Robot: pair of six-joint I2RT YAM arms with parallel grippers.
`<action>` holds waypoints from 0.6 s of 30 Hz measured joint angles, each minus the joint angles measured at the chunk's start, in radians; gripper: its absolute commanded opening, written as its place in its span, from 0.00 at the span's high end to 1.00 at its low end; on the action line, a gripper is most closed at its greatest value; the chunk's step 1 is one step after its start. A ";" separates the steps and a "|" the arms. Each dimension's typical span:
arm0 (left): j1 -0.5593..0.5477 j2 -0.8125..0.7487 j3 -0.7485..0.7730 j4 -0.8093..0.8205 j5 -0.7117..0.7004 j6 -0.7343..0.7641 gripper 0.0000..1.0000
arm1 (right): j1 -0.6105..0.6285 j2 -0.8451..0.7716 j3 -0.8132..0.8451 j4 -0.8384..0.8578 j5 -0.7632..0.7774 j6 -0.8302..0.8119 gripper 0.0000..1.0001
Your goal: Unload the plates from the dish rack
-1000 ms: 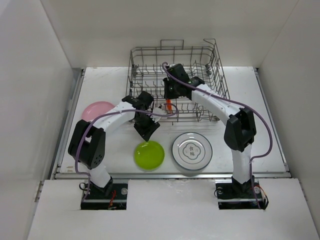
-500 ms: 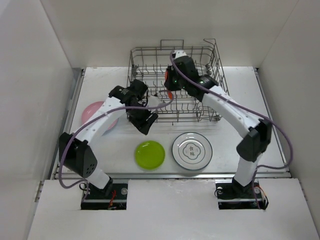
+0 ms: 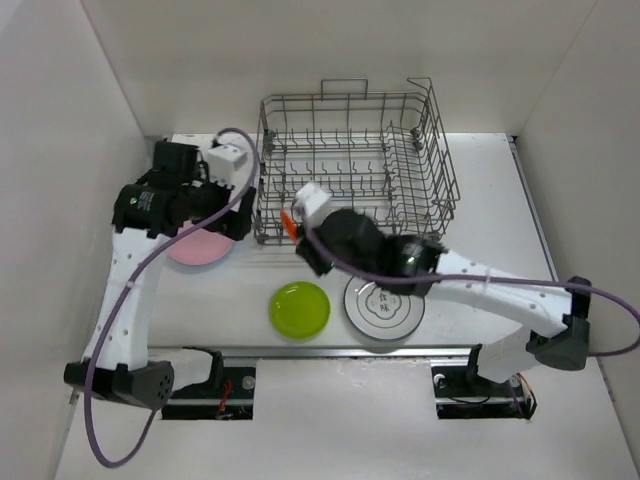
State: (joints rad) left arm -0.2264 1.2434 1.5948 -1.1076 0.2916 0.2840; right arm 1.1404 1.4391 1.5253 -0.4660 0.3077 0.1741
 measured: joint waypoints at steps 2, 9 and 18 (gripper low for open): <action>0.076 -0.051 -0.015 0.022 -0.055 -0.027 0.00 | 0.094 0.046 -0.051 -0.052 0.016 0.006 1.00; 0.249 -0.221 -0.119 0.035 -0.179 -0.113 0.00 | 0.259 0.228 -0.087 -0.193 0.216 0.081 0.99; 0.320 -0.258 -0.170 0.032 -0.247 -0.154 0.00 | 0.270 0.547 0.088 -0.282 0.407 0.140 0.92</action>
State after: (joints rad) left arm 0.0937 0.9852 1.4250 -1.0752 0.0448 0.1295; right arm 1.4101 1.9858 1.6135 -0.7475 0.7151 0.3145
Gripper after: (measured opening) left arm 0.997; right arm 0.123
